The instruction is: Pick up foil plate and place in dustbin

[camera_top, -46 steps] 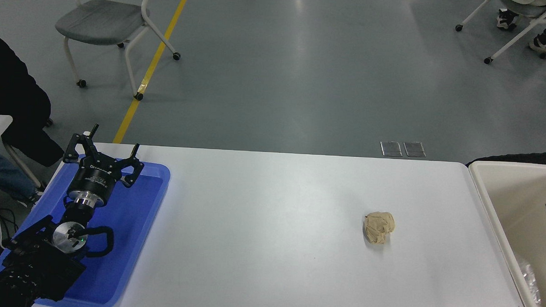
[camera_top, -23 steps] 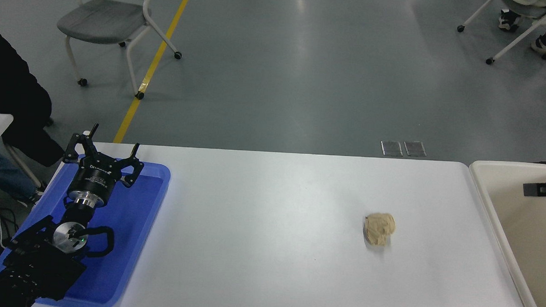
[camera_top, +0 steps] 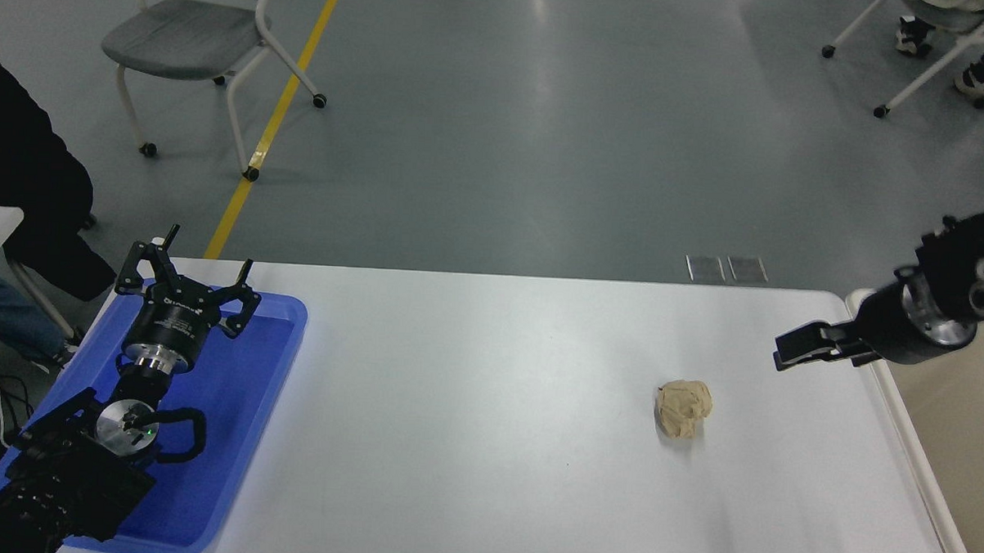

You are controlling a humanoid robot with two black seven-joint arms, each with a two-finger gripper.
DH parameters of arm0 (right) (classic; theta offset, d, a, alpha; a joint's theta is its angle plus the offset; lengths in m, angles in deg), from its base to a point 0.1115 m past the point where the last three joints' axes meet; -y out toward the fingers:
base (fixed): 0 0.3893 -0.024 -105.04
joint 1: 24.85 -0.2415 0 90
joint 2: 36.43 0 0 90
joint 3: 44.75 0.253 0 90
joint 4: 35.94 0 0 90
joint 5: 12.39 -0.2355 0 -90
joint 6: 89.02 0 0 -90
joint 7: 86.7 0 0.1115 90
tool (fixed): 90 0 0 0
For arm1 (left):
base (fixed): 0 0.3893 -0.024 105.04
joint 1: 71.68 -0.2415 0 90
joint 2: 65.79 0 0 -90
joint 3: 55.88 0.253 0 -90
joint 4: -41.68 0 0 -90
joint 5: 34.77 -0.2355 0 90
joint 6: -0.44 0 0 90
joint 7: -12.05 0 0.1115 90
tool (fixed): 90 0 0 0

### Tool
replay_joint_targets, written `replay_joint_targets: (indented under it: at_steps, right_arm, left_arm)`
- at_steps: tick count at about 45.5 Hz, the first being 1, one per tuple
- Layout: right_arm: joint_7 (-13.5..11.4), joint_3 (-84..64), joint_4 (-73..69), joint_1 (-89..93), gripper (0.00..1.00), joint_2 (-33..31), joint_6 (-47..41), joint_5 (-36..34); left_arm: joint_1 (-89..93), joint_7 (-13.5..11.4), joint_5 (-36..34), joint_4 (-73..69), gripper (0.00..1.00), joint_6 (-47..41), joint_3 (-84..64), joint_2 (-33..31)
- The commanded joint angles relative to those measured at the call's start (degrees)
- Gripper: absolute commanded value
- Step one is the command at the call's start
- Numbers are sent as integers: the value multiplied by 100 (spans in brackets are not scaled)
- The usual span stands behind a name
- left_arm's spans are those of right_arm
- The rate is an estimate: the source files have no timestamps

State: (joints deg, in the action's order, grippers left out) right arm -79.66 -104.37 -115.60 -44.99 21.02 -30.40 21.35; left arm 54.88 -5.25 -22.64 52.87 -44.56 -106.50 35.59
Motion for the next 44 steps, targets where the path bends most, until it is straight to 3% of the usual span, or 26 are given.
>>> replay_joint_targets:
  at_steps: [1,14,44]
  right_arm:
    - [-9,-165,-463,-842,100,723,-781,-1158]
    - [-9,-375,-489,-1343,100,1110,-1089,-1783]
    - [0,-1061,-1025,-2380,100,1023,-1362,-1836]
  left_arm:
    - [-9,-2,1,-3,100,0,0,5]
    - [-9,-2,1,-3,100,0,0,5]
    - [-9,-2,1,-3,100,0,0,5]
